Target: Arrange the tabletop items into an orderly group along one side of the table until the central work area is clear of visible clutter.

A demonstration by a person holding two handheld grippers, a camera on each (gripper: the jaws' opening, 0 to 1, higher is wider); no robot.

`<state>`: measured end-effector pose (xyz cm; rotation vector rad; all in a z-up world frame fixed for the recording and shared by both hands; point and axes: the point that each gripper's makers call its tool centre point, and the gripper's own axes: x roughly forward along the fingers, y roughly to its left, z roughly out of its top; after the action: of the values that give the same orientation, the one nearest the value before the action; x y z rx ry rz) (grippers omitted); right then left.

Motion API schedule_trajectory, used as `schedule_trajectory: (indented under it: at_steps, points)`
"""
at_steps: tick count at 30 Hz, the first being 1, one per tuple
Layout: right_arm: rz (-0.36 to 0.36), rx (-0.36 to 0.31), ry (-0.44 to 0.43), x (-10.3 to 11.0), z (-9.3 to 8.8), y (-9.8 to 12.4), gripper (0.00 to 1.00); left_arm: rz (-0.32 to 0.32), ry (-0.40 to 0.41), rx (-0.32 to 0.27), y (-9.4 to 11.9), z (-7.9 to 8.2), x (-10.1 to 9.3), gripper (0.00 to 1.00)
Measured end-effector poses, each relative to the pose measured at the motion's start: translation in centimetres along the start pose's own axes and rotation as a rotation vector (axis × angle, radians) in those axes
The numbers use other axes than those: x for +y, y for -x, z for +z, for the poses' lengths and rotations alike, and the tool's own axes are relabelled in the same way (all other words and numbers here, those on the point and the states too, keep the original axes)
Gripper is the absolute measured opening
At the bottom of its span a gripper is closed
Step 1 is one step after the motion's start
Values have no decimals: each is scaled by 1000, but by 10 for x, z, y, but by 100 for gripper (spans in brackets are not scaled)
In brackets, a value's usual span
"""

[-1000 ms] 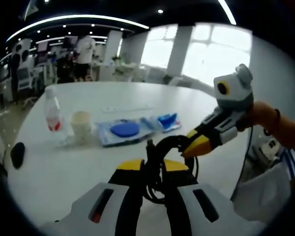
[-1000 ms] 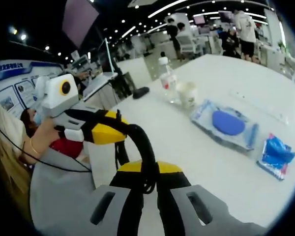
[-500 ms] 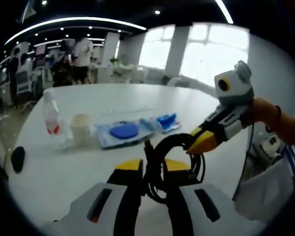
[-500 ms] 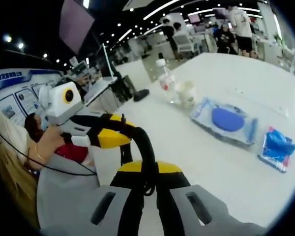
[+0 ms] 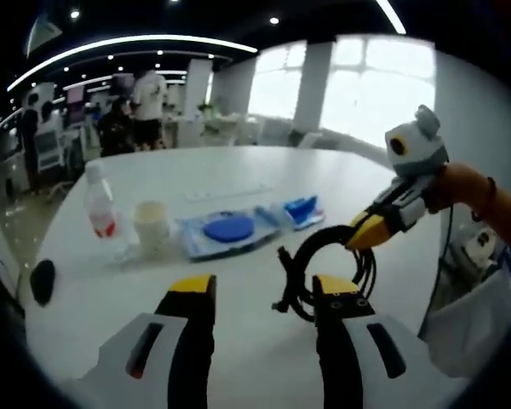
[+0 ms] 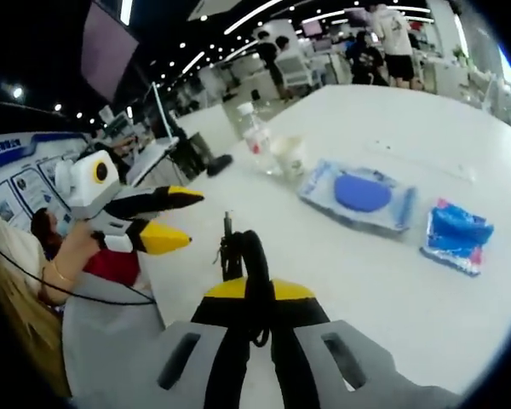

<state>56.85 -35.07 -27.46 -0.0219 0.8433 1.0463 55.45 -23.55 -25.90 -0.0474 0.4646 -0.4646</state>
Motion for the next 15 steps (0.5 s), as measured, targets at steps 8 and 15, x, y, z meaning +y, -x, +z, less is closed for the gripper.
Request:
schedule_trajectory:
  at_steps: [8, 15]
  points:
    - [-44, -13, -99, -22, -1, 4, 6, 29, 15, 25, 0, -5, 7, 59]
    - [-51, -19, -207, -47, -5, 4, 6, 48, 21, 41, -1, -9, 10, 75]
